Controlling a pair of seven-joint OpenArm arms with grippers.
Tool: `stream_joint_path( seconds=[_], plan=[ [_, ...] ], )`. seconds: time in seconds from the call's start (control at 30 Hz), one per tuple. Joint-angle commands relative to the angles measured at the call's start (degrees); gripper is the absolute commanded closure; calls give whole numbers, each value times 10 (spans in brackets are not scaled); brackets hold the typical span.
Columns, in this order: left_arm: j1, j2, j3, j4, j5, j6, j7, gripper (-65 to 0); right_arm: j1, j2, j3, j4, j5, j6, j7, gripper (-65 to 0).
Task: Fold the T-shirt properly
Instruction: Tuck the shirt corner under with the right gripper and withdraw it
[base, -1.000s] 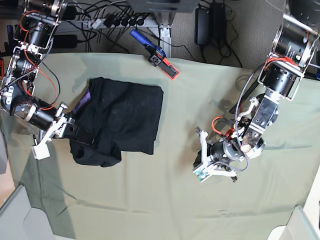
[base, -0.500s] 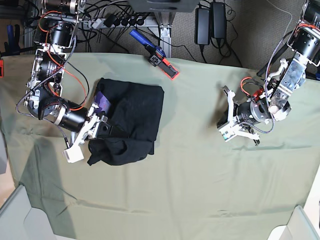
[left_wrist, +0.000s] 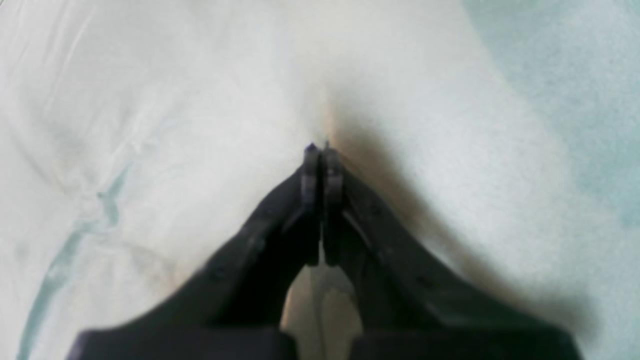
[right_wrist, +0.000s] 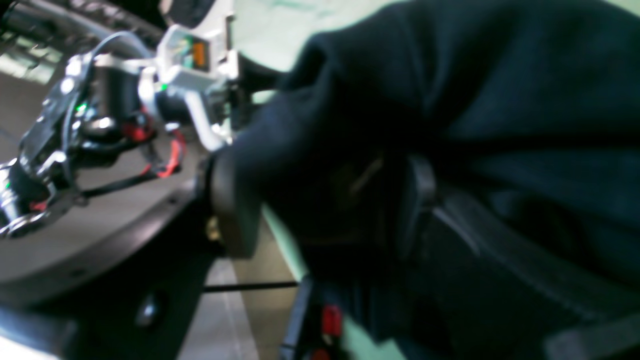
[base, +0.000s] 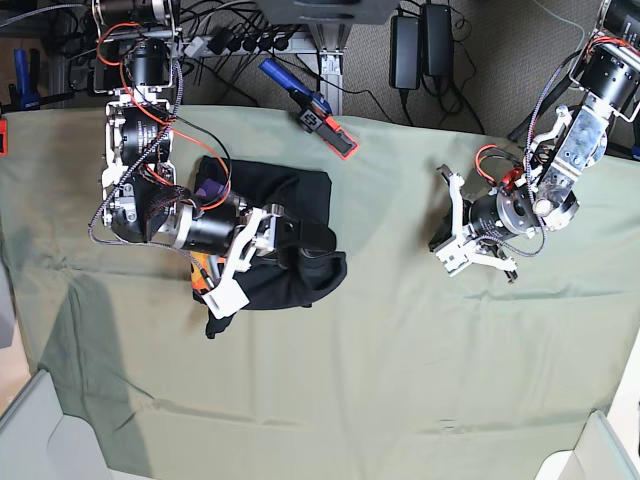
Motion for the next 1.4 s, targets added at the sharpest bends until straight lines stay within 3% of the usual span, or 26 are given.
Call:
stream_joint_path(
  seconds=[0.0, 0.23, 0.4, 0.57, 0.63, 0.77, 0.9, 1.1, 1.27, 1.37],
  plan=[
    [1, -3, -3, 5, -6, -9, 22, 0, 11, 1, -4, 11, 16, 47, 10, -377],
    [1, -14, -113, 5, -63, -9, 41, 0, 10, 1, -35, 11, 57, 47, -19, -375],
    [1, -14, -211, 5, -132, -63, 86, 0, 11, -1, -77, 11, 63, 47, -22, -375],
    [2, -17, -271, 5, -209, -95, 113, 0, 13, -40, -89, 21, 69, 47, -22, -373],
    [2, -16, -282, 8, -235, -114, 118, 0, 23, -53, -82, 40, 68, 47, -22, -311],
    [9, -16, -283, 54, -249, -114, 121, 0, 56, -66, -39, 70, 33, 47, -14, 0],
    [42, -16, -283, 152, -249, -114, 125, 0, 90, -67, 17, 70, -66, 47, 46, 0],
    [103, 1, -276, 292, -249, -114, 126, 0, 134, -52, 74, 33, -195, 47, 92, 0],
    [116, 27, -210, 331, -243, -114, 140, 0, 150, -10, 82, -41, -216, 47, 106, 0],
    [116, 42, -151, 324, -198, -114, 142, 0, 150, 9, 83, -76, -220, 47, 107, 0]
  ],
)
